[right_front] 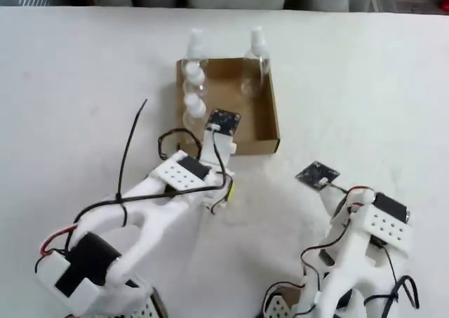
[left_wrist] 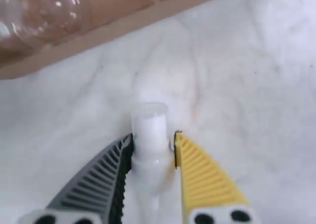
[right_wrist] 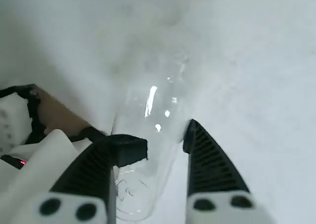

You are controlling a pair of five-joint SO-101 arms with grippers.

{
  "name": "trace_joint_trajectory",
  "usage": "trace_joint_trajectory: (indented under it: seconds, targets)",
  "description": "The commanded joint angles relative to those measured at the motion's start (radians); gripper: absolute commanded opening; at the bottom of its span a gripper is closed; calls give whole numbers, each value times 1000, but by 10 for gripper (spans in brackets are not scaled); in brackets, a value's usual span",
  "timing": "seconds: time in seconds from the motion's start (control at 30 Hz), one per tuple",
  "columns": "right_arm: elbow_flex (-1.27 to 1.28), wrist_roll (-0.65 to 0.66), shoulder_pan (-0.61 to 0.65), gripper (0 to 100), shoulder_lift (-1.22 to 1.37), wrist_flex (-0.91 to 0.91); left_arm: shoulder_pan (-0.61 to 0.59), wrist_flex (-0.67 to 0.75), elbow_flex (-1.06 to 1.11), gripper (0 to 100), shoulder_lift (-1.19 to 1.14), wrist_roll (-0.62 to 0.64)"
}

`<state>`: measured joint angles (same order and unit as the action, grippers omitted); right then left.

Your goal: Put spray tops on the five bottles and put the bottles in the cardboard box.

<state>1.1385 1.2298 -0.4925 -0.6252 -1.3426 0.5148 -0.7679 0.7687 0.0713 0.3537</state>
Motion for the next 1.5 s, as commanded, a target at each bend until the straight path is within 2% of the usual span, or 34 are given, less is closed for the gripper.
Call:
trace_joint_trajectory:
  seconds: [0.0,0.27,0.5,0.73,0.83,1.0,1.17,1.27,1.33,1.47]
  targets:
    - [-114,8,-96,16,25,-41,-12,11,3,20,59,-8]
    - [-488,6,-283,17,35,-166,-12,11,3,20,59,-8]
    - [-509,21,-298,18,28,-343,-12,11,3,20,59,-8]
    - [-351,275,-246,21,24,-377,-12,11,3,20,59,-8]
    - [-273,338,-242,99,24,-375,-24,11,3,20,59,-8]
    - [-163,327,-217,277,24,-295,-27,11,2,20,59,-9]
    - [-21,301,-134,283,24,-159,-27,12,2,20,59,-9]
    - [3,164,-125,283,24,-16,-27,11,2,20,61,-9]
    - [-2,100,-162,283,24,81,-27,11,2,20,61,-9]
    - [-72,95,-271,283,24,171,-27,11,2,20,61,-9]
